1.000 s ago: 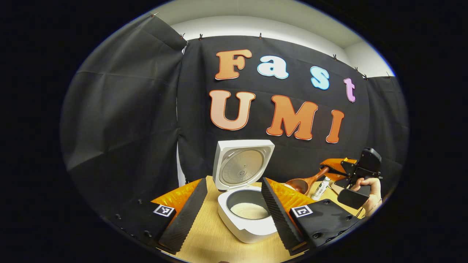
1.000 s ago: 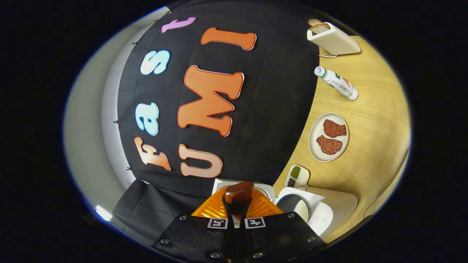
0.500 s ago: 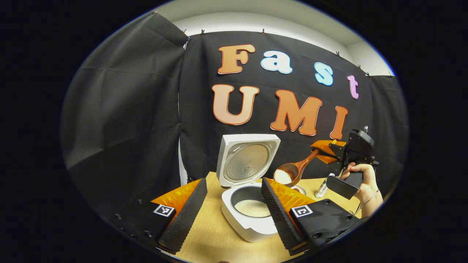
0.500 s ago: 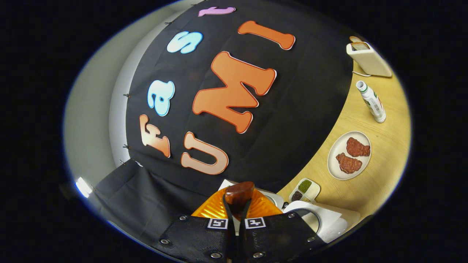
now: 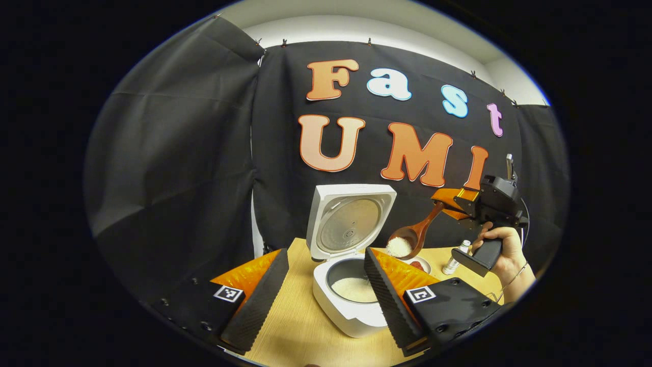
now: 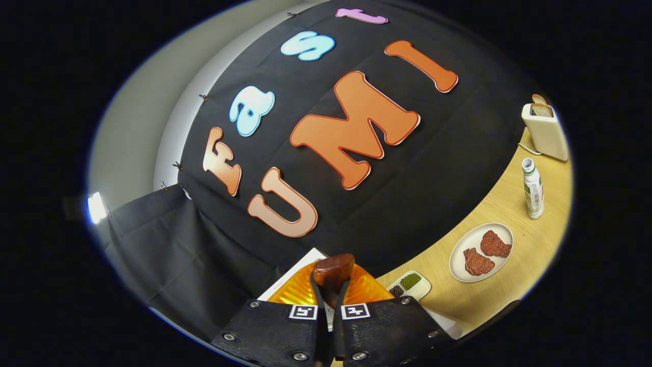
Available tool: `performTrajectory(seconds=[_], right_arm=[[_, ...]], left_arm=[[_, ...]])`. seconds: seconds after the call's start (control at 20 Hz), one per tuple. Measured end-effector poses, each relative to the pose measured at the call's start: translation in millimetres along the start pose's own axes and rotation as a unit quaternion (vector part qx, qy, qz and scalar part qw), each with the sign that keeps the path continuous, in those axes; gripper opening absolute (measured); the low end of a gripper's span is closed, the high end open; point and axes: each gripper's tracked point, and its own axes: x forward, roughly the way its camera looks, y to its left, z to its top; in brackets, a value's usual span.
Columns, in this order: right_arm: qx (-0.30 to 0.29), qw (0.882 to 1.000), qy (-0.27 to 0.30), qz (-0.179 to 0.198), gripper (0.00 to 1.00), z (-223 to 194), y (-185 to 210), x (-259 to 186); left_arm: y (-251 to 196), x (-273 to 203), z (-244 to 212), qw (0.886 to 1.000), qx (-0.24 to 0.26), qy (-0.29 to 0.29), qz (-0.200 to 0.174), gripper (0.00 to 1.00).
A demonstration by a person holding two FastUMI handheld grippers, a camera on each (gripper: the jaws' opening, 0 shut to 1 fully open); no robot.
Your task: Close the left gripper, press the button to open the rice cooker; take a wooden spoon from the chopstick holder with the right hand, scoop a spoonful of rice and pour it into the rice cooker, then put the wooden spoon back into the chopstick holder.
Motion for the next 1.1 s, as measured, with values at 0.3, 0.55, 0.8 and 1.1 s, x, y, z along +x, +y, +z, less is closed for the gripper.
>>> performTrajectory(seconds=[0.3,0.55,0.8,1.1], right_arm=[[-0.016,1.0,0.002,0.014,0.03,1.3,13.1,0.1],[-0.032,0.999,0.004,0.026,0.03,1.5,22.2,-2.0],[-0.052,0.998,0.005,0.028,0.03,-2.4,25.4,4.6],[-0.093,0.995,0.001,0.034,0.03,-10.9,27.7,11.6]], left_arm=[[0.3,-2.0,-1.9,1.0,0.001,0.003,0.002,1.0],[1.2,-3.8,-1.6,1.0,-0.002,0.002,0.005,1.0],[0.7,-5.4,-2.5,1.0,0.001,0.003,0.006,1.0],[2.8,-5.0,-3.6,1.0,-0.002,0.006,0.008,1.0]])
